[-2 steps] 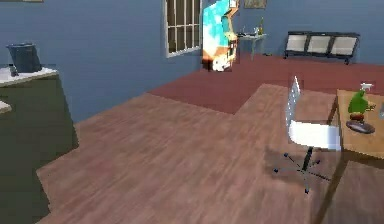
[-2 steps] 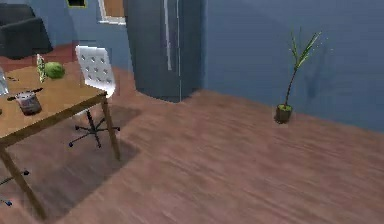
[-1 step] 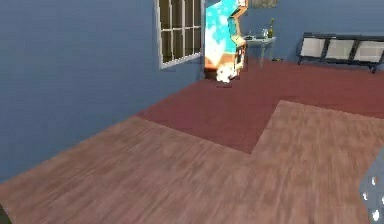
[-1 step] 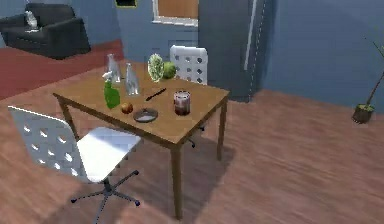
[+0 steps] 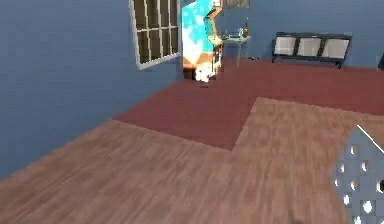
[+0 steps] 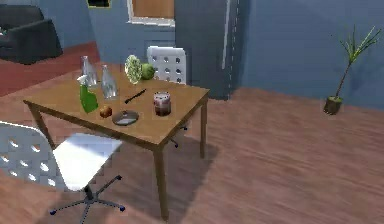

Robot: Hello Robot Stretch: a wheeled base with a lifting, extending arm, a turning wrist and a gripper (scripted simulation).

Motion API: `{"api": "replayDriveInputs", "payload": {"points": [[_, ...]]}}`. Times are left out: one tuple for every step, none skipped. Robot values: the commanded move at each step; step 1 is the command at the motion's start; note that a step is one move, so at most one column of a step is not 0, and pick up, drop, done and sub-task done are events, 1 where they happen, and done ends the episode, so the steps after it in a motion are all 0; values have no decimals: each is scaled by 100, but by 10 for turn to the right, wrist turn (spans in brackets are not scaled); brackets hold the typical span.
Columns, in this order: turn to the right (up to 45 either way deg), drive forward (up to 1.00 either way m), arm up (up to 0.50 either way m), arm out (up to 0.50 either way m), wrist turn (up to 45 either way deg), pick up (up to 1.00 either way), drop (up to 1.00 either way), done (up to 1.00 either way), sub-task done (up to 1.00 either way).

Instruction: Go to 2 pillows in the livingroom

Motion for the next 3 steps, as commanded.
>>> {"api": "replayDriveInputs", "payload": {"points": [[0, 55, 0, 0, 0, 0, 0, 0, 0], [240, 0, 0, 0, 0, 0, 0, 0, 0], [0, 100, 0, 0, 0, 0, 0, 0, 0]]}}
